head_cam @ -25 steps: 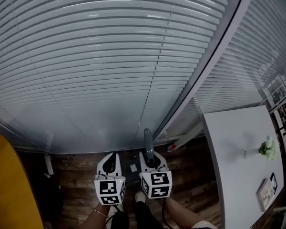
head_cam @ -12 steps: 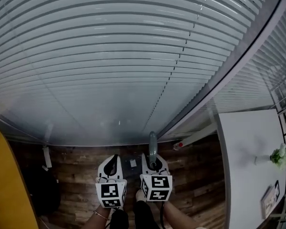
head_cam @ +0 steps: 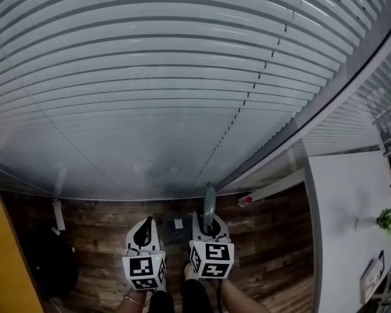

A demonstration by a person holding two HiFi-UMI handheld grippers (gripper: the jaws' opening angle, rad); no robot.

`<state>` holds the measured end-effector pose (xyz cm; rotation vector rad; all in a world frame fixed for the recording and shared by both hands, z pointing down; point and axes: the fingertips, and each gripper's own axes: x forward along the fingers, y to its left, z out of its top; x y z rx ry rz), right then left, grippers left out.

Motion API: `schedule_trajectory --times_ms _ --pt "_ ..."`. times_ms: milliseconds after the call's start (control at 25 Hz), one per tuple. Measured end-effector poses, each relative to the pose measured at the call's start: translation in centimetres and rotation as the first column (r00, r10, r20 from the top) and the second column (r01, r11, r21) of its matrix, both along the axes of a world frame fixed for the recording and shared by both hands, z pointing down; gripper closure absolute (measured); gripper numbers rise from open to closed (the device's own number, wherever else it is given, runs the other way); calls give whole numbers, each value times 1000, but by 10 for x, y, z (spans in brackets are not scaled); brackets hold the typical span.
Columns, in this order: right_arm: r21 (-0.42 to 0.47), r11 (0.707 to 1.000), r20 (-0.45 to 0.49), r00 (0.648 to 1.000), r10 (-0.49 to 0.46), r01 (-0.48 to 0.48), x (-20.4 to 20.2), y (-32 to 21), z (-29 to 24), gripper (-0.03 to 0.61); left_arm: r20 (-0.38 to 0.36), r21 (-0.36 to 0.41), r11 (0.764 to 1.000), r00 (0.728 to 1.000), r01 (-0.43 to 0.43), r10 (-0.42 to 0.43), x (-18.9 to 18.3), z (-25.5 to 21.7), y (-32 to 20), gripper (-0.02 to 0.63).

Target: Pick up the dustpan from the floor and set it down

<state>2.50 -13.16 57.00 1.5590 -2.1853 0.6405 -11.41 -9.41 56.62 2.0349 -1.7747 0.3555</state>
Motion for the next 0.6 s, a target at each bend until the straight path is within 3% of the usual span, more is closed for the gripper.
schedule_trajectory --times_ms 600 --pt "-14 999 -13 999 34 -34 -4 -13 57 476 17 -15 1000 1000 -14 15 3 43 -4 609"
